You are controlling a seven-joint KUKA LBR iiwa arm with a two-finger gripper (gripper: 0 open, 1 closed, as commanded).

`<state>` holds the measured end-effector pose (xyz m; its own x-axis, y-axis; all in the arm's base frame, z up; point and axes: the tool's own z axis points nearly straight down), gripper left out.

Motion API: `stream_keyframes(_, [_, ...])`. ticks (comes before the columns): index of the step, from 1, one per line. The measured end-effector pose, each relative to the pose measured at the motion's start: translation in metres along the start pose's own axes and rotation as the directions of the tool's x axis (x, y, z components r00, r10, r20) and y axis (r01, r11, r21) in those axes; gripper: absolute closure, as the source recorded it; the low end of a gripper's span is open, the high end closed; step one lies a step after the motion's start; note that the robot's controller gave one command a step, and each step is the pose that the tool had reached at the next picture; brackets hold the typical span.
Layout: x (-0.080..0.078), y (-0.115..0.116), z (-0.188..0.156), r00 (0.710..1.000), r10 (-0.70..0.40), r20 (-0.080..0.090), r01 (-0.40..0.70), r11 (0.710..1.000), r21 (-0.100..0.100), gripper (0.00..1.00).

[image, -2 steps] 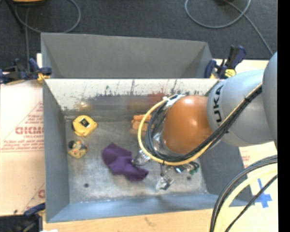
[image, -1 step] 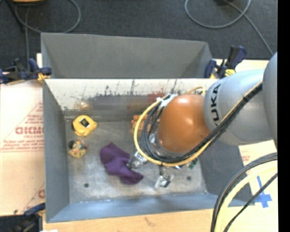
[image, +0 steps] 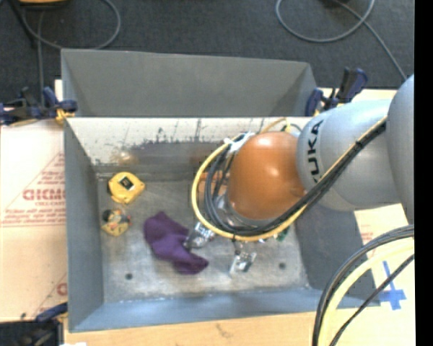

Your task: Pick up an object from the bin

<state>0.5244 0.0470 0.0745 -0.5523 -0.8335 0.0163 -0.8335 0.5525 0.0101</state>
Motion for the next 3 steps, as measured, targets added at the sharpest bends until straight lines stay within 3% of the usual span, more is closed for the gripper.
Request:
stream_keyframes(1, [-0.016, 0.029, -0.001, 0.984, -0.175, 0.005, 0.175, 0.984, 0.022, 0.0])
stream_keyframes(2, [-0.028, 0.038, 0.0, 0.946, -0.324, -0.003, 0.324, 0.946, 0.013, 0.0])
stream_keyframes(3, [-0.065, 0.054, -0.002, 0.999, -0.045, 0.008, 0.044, 0.999, 0.02, 0.0])
